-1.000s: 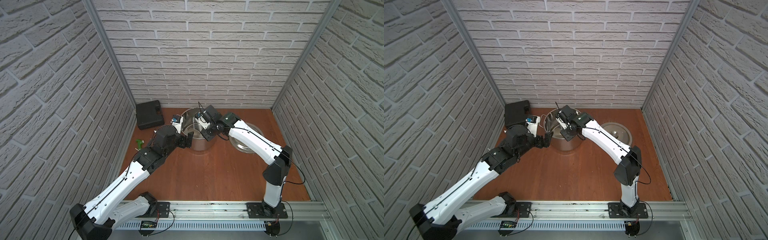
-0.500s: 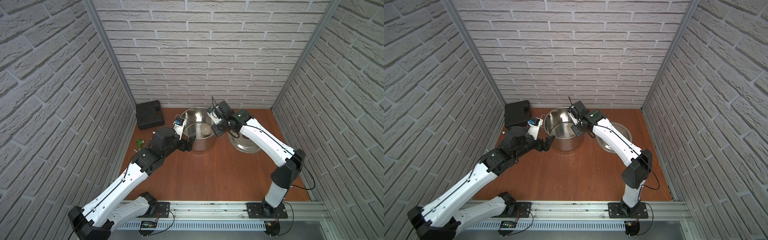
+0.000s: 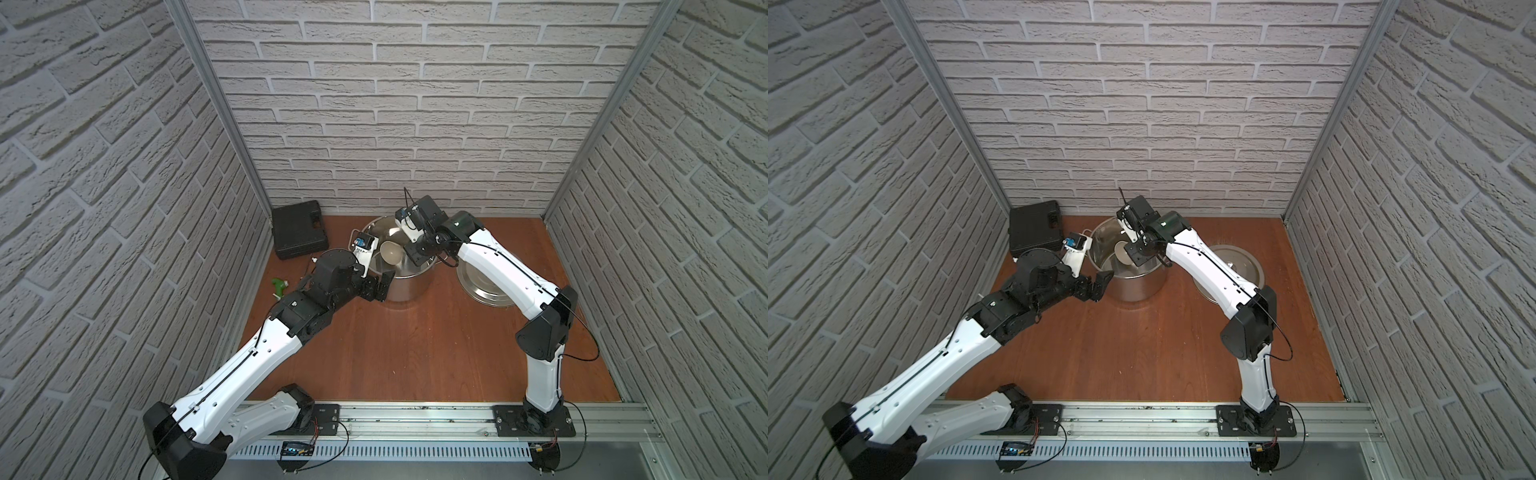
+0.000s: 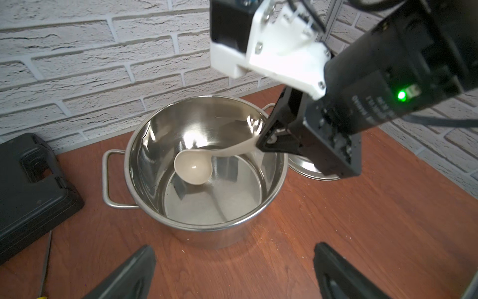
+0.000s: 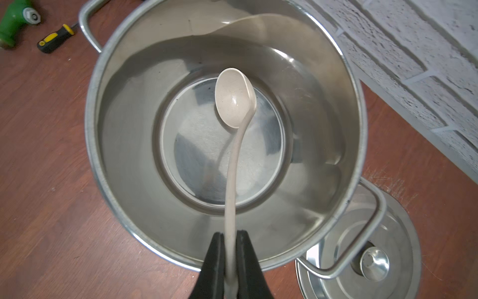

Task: Stir the soup with a spoon
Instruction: Stir the soup in the pan with a stick.

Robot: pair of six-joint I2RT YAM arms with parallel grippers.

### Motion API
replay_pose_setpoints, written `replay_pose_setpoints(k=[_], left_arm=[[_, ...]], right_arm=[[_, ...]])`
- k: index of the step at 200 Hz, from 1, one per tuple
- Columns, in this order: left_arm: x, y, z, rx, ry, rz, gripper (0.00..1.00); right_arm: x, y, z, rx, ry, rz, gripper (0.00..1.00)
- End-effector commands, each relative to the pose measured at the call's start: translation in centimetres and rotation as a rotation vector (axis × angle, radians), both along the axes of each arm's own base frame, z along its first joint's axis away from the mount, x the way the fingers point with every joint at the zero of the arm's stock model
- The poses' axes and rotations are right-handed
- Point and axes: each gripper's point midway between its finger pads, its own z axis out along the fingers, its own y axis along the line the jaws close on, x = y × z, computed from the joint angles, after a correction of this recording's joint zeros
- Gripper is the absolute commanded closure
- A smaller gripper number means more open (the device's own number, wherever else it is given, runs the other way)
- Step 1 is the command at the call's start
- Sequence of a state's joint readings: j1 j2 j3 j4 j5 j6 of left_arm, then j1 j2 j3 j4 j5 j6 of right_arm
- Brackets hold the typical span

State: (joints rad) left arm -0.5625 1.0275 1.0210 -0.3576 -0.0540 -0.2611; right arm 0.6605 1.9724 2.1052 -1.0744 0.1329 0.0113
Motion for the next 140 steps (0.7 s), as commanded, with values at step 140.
replay_pose_setpoints(k=[140], left_arm=[[-0.1,-0.6,2.7,-0.059,-0.094,-0.027,0.02]], right_arm=[[-0.4,-5.6,2.1,-0.036,-0.069,-0.094,0.97]])
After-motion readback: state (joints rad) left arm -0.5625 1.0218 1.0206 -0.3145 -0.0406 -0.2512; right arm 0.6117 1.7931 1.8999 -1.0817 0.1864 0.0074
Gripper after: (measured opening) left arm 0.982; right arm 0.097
